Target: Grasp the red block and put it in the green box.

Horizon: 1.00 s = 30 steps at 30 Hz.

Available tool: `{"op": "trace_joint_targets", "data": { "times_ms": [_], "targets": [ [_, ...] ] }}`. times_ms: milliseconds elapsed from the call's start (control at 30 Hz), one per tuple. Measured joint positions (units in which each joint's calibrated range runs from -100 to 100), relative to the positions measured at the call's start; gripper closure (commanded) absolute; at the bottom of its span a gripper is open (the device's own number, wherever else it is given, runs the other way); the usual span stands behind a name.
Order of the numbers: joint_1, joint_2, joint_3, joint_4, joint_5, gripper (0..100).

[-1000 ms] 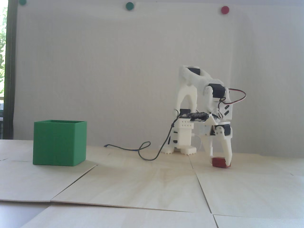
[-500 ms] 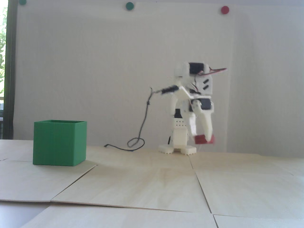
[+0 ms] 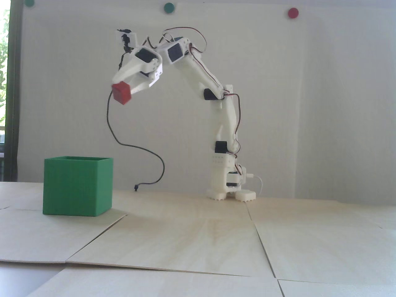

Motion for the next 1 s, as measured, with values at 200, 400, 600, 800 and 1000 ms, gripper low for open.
{"op": "trace_joint_targets", "data": {
  "times_ms": [200,400,600,800,1000],
  "targets": [
    [4.05,5.48,-1.52,-7.74,0.0,98],
    [3.82,14.45,-1.52,-8.99,2.52,98],
    [1.76,19.51,-1.61,-5.91,2.98,98],
    [0.08,20.34,-1.61,-1.91,2.98,98],
    [-0.08,20.34,-1.61,0.08,2.98,98]
  ]
}}
